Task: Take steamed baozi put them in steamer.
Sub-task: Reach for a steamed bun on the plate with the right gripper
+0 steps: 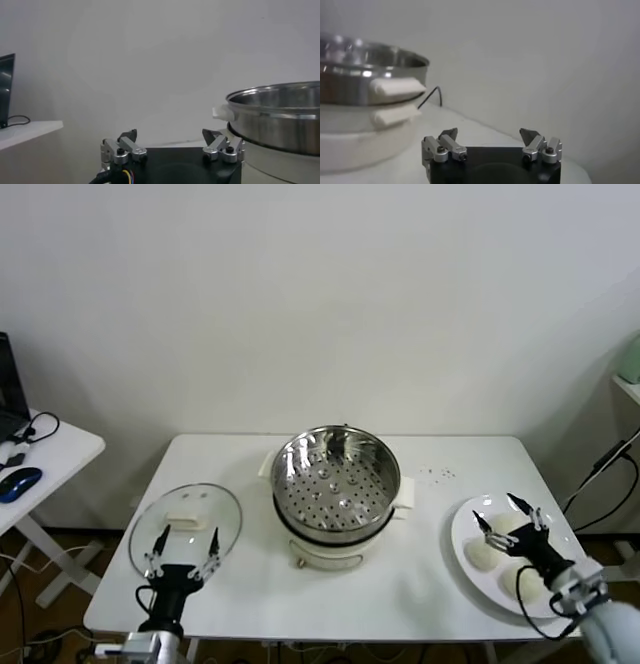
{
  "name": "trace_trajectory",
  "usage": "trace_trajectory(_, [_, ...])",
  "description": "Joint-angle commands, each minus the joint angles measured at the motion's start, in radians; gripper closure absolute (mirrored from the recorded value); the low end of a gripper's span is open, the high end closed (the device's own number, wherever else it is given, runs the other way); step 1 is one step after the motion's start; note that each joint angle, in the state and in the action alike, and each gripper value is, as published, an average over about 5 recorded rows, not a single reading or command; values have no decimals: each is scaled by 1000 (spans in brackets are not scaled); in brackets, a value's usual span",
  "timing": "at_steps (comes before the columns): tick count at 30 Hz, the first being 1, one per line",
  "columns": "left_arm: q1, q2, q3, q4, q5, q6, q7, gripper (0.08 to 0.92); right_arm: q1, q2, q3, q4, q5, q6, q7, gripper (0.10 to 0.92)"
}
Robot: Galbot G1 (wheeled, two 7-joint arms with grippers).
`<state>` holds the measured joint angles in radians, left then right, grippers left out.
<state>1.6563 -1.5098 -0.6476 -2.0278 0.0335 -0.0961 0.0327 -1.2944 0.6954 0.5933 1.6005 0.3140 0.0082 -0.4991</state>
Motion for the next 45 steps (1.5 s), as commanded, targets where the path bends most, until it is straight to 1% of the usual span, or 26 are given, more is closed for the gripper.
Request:
trace_trajectory(1, [-4, -3, 2, -1, 19, 4, -14, 177, 228, -296, -196, -190, -41, -19, -206, 203])
trace_trajectory(5, [-7, -5, 1, -9, 9, 5, -25, 177, 428, -394, -379, -266, -76, -4, -375, 203])
trace_trajectory(9, [-3, -2, -2, -13, -1, 5, -26, 177, 593, -441, -532, -314, -181, 12, -561, 203])
trace_trajectory(12, [-3, 0, -4, -9, -6, 6, -27, 177, 647, -455, -583, -333, -235, 16, -648, 203])
trace_trajectory(15, [-8, 0, -3, -5, -13, 7, -28, 177, 712, -448, -646, -357, -322, 31, -711, 203])
trace_trajectory(18, [-14, 0, -1, -2, -15, 10, -29, 177, 838, -408, -758, -404, -387, 61, -735, 203])
trace_trajectory(24, [-19, -1, -3, -5, -16, 20, -37, 177, 1116, -275, -1013, -541, -421, 86, -761, 203])
trace_trajectory(28, [-22, -1, -8, -8, -16, 26, -45, 177, 1233, -172, -1128, -623, -433, 98, -778, 203])
trace_trajectory(33, [-28, -2, -14, -10, -19, 34, -55, 177, 1302, -61, -1232, -695, -441, 100, -789, 203])
trace_trajectory(37, [-34, -3, -14, -5, -19, 38, -63, 177, 1308, 7, -1254, -757, -470, 110, -792, 203])
trace_trajectory(45, [-46, -3, -17, 5, -21, 47, -70, 177, 1283, 60, -1264, -811, -526, 124, -798, 203])
